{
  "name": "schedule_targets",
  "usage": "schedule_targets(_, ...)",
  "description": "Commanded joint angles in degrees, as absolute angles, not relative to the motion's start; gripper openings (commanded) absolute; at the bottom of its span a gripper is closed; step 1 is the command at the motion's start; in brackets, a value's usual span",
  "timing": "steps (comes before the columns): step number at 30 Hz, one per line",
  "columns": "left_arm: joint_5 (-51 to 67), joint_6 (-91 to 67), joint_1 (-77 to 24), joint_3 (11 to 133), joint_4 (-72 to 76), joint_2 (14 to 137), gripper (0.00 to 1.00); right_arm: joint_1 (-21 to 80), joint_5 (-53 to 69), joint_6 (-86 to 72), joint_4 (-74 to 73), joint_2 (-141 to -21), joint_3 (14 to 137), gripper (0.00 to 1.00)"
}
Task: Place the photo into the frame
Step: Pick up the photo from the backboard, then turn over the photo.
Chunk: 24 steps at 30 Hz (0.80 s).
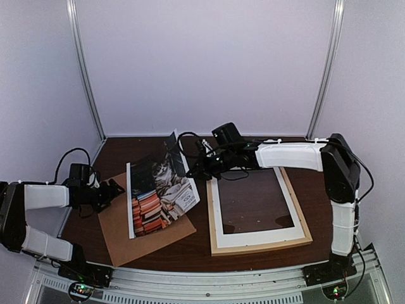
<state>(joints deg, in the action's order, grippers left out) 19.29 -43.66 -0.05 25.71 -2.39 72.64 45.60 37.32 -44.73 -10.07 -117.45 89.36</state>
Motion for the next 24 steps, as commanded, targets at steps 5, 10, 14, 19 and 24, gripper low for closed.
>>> schedule_targets(5, 26.93, -44.55, -6.71, 26.14, 7.71, 76.56, 0.94, 42.34, 36.02, -41.7, -13.39, -112.24, 88.82, 0.0)
schedule_targets(10, 26.2, -44.39, -13.87, 29.16, 8.69, 79.98, 0.94, 40.45, 32.07, -37.84, -19.83, -107.86, 85.95, 0.0)
schedule_targets(14, 26.42, -46.24, -17.05, 30.67, 10.89, 83.66, 0.94, 38.68, 30.76, -36.38, -23.26, -104.1, 81.87, 0.0)
schedule_targets(19, 25.46, -46.93, -20.53, 33.11, 11.29, 87.79, 0.94, 35.98, 26.76, -32.47, -30.26, -100.27, 77.92, 0.0)
schedule_targets(24, 24.04, -46.58, -25.1, 37.6, 9.98, 91.4, 0.94, 33.26, 21.89, -28.72, -36.21, -97.36, 74.25, 0.0)
